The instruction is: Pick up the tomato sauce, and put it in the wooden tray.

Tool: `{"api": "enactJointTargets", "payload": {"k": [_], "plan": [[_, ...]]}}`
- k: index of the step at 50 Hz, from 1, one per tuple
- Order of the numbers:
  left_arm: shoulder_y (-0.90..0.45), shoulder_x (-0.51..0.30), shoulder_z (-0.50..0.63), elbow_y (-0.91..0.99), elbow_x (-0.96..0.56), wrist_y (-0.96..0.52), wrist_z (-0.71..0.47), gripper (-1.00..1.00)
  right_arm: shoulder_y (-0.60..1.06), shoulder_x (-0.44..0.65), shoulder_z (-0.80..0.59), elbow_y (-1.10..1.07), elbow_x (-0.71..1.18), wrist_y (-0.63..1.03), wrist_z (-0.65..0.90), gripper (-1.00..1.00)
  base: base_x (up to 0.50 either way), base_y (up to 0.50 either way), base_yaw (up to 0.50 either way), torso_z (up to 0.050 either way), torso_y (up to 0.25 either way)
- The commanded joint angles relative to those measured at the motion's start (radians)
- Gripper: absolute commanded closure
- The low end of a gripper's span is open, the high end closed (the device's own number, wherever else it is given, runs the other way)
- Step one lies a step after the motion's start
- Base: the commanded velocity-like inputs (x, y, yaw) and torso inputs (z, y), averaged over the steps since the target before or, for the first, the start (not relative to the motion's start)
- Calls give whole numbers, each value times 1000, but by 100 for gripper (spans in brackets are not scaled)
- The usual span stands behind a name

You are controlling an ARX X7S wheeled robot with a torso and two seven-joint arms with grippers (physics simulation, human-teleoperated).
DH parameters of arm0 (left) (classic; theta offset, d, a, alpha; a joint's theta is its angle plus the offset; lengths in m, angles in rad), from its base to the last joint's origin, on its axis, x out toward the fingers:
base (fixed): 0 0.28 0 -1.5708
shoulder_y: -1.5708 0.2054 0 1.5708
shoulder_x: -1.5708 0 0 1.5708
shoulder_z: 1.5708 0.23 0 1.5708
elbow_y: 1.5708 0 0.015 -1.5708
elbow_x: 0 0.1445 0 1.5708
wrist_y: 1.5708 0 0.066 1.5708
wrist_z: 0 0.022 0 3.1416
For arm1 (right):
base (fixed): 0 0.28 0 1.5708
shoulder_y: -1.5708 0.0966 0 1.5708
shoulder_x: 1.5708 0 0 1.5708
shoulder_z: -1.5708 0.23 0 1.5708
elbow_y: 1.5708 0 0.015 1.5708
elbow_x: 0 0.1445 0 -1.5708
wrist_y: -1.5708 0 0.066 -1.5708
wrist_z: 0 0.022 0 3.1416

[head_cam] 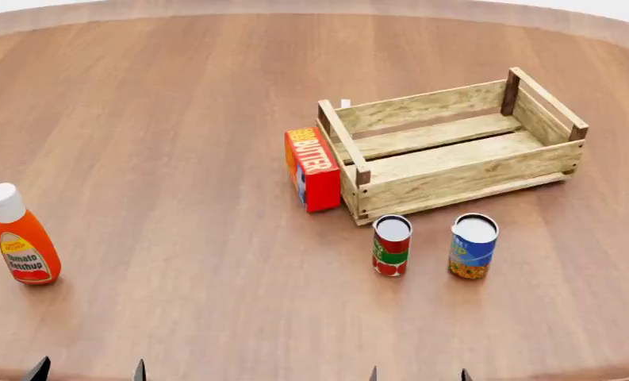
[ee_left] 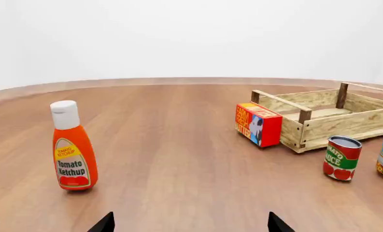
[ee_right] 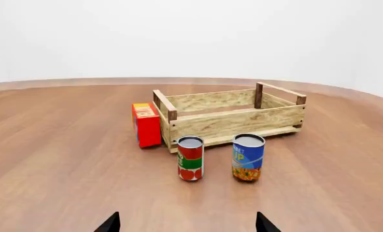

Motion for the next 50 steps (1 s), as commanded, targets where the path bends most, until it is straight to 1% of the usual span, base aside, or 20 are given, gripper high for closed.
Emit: {"api": "enactJointTargets", "payload": {"k": [1,6,25,26,27,36,50], "plan": [[0,-10,11,0,0,0,-11,-100,-7,7,-1,-10,7,0,0,-100,0,0,0,0,0],[0,-28,32,0,-29,-1,-32,-100,-11,31,-46,-3,9,-17,39,-100,0,0,0,0,0],[-5,-66,71,2,-73,-26,-73,-100,-3,64,-92,3,42,-14,85,-100,0,0,0,0,0],[-5,-66,71,2,-73,-26,-73,-100,-3,64,-92,3,42,-14,85,-100,0,0,0,0,0],[-11,-10,8,-1,0,-53,-24,-100,-6,9,-28,2,-13,-14,21,-100,0,0,0,0,0],[-9,-40,42,-1,-33,-41,-63,-100,-3,39,-68,13,11,-26,67,-100,0,0,0,0,0],[-12,-64,70,-17,-58,-25,-91,-100,-6,67,-100,2,40,-6,85,-100,7,0,0,0,0]]}}
